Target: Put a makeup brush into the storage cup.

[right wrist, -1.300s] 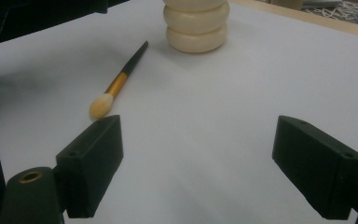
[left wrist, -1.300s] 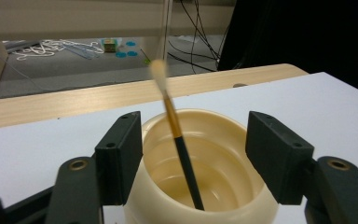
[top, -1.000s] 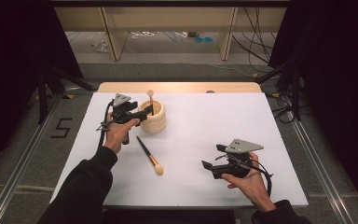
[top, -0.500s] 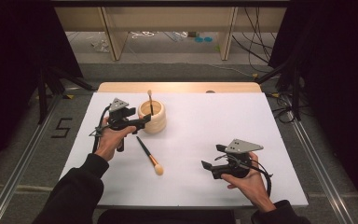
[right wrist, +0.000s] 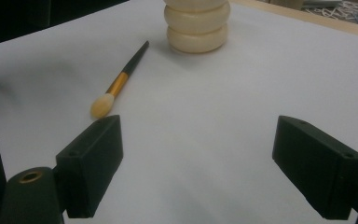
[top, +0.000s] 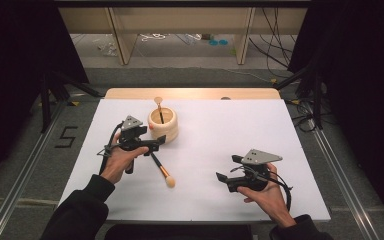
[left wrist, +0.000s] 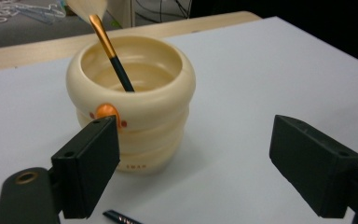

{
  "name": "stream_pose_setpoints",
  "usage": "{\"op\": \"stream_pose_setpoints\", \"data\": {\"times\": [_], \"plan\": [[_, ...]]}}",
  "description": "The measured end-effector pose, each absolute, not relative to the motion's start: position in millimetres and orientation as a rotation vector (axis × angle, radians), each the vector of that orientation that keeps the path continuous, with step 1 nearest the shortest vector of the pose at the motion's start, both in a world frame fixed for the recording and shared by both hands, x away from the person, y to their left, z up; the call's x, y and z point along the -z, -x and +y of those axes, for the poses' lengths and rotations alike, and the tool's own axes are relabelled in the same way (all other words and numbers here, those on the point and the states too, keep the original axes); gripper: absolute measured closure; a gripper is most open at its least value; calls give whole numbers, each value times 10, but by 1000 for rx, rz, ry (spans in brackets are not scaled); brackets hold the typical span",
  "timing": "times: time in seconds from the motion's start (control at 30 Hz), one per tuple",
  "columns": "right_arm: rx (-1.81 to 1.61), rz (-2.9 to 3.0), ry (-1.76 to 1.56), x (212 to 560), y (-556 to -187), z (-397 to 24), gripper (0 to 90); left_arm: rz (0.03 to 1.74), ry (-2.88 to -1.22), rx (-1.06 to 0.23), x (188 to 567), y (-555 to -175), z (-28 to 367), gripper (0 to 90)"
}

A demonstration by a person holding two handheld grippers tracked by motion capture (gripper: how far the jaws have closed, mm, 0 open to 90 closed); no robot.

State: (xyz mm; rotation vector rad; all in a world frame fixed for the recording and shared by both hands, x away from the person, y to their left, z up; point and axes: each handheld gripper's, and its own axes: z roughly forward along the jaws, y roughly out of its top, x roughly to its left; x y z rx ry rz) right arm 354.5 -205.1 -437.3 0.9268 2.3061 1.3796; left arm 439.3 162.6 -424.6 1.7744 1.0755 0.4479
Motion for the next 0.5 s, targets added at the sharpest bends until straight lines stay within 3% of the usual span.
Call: {"op": "stream_pose_setpoints", "data": {"times": [0.5], "plan": [[-1374, 2320, -918, 4376, -3541, -2048, 169, 1180, -1966, -354, 4458, -4249, 1611, 163]]}}
